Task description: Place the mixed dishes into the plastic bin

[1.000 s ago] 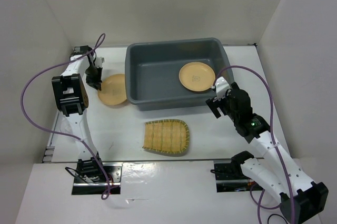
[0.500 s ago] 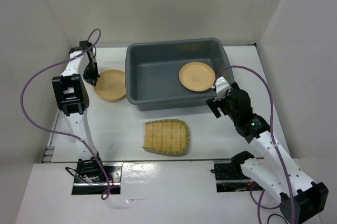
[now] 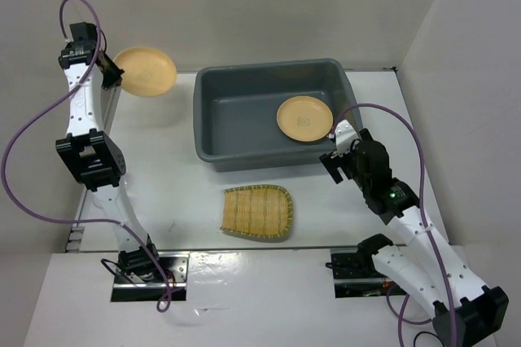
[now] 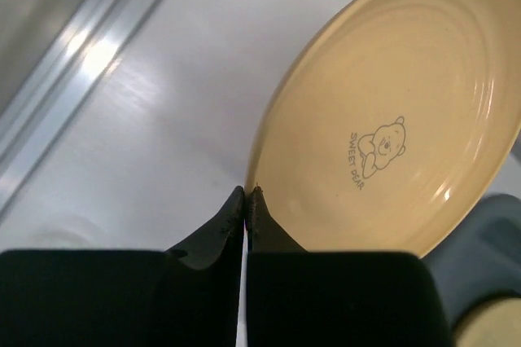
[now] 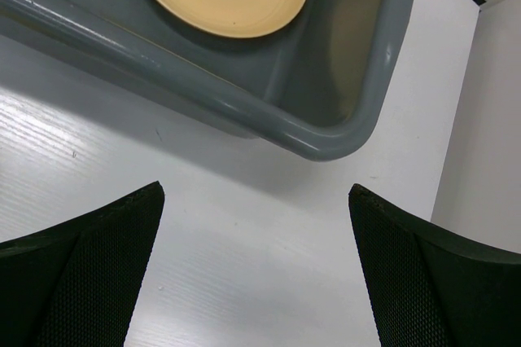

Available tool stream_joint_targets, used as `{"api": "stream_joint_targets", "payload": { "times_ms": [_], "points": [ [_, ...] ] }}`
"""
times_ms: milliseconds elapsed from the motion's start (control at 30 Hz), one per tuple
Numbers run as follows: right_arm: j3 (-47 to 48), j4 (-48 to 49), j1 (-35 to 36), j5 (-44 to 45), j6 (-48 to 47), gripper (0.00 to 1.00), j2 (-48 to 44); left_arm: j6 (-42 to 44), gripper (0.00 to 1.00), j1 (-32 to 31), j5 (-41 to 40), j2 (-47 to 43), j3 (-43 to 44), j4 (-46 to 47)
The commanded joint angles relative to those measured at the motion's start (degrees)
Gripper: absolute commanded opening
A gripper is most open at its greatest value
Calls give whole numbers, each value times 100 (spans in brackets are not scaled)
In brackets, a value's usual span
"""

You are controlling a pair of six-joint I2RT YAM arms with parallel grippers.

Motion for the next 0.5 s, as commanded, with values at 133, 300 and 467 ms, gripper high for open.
{"api": "stream_joint_targets", "payload": {
  "times_ms": [133, 300, 467],
  "points": [
    [-16, 276, 39, 316, 81, 98, -368, -808, 0, -539, 1483, -101, 1338, -383],
    [-16, 452, 39, 756, 265, 98, -639, -984, 0, -1318, 2222, 794, 3965, -1418],
    [-69, 566, -13, 994, 318, 98, -833, -1002, 0, -2523, 2296, 1551, 4467, -1745]
  ]
}}
